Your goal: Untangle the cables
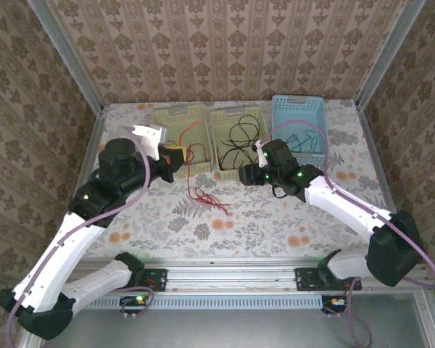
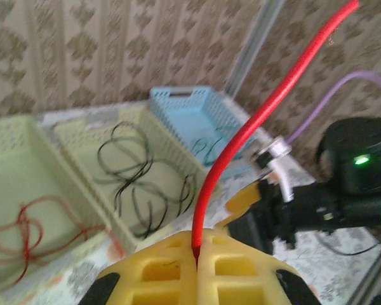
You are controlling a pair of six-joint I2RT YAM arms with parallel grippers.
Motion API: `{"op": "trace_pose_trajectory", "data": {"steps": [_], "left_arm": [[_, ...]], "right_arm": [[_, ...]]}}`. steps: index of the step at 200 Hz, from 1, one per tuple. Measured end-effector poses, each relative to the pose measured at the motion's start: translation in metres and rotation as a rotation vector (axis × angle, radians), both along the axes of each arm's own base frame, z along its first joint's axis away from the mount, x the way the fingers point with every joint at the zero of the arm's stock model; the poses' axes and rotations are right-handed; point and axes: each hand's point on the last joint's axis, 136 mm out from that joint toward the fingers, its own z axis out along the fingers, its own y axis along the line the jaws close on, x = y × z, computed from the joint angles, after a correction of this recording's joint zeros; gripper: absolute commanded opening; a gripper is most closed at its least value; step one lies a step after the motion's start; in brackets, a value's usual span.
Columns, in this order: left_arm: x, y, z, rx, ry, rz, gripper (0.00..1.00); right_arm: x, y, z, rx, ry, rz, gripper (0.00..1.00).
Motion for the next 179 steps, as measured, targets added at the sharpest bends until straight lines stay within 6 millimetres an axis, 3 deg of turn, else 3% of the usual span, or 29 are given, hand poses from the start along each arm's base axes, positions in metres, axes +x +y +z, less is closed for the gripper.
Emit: {"op": "trace_pose_trajectory", "data": {"steps": [61,113,140,179], "left_arm": [[0.012,0.006,0.088,-0.134,-0.223,-0.03,0.0],[0.028,-0.004,0.128,-0.186,-0.315,-0.054,0.0],[0.057,-0.001,0.141,-0.172,-0.329,0.016,0.0],[0.12,0.025,0.161,-0.146,-0.353,0.165,0.0]], "right_arm": [[-0.005,0.015,0.019,0.09,-0.036,0.071,0.66],[-0.013,0.028,0.025,0.151,-0.026,0.143,0.66],[-0.013,0.029,0.025,0.153,-0.024,0.146,0.66],[-0.014,0.028,0.027,0.153,-0.032,0.147,0.66]]}}
